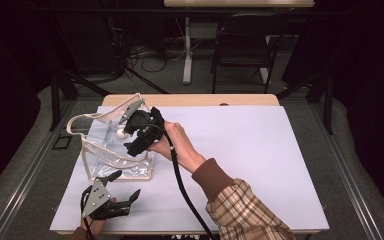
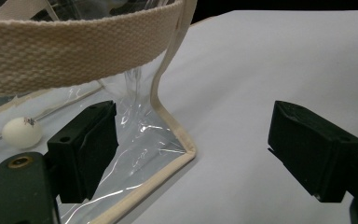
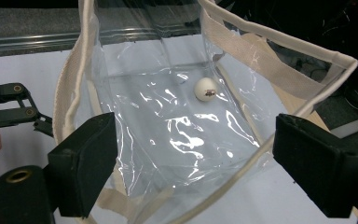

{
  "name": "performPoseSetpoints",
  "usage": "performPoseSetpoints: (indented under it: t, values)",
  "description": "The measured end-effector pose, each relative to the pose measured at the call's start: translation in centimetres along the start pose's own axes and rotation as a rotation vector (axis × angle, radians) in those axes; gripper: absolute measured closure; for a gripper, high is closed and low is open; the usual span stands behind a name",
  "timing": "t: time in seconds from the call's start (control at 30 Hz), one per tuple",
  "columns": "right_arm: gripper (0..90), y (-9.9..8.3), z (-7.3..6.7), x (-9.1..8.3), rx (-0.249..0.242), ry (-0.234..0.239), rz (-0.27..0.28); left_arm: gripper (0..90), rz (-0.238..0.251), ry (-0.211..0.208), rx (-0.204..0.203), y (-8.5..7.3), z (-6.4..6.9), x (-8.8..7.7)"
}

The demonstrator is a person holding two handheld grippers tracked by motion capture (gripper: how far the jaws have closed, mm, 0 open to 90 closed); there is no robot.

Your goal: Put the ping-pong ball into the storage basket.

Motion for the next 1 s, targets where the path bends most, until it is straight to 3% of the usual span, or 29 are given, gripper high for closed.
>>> performPoseSetpoints:
  t: [0.43, 1.0]
  values:
    - [6.4, -1.3, 1.3, -2.7, 0.032, -0.022, 0.038, 15.8, -0.001, 0.002, 0.000, 0.0, 0.0, 0.0]
    - [1.7, -4.2, 2.8, -5.1, 0.064, -0.067, 0.032, 15.8, -0.001, 0.004, 0.001, 0.0, 0.0, 0.1]
Point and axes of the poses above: each handheld gripper's, and its own axes: x roughly forward along the jaws, y roughly out of its top, z roughly to its right, the point moved 1 cm from there along x, roughly forward along the jaws, and after that the axes turned 9 degrees about z, right-handed, at the moved point
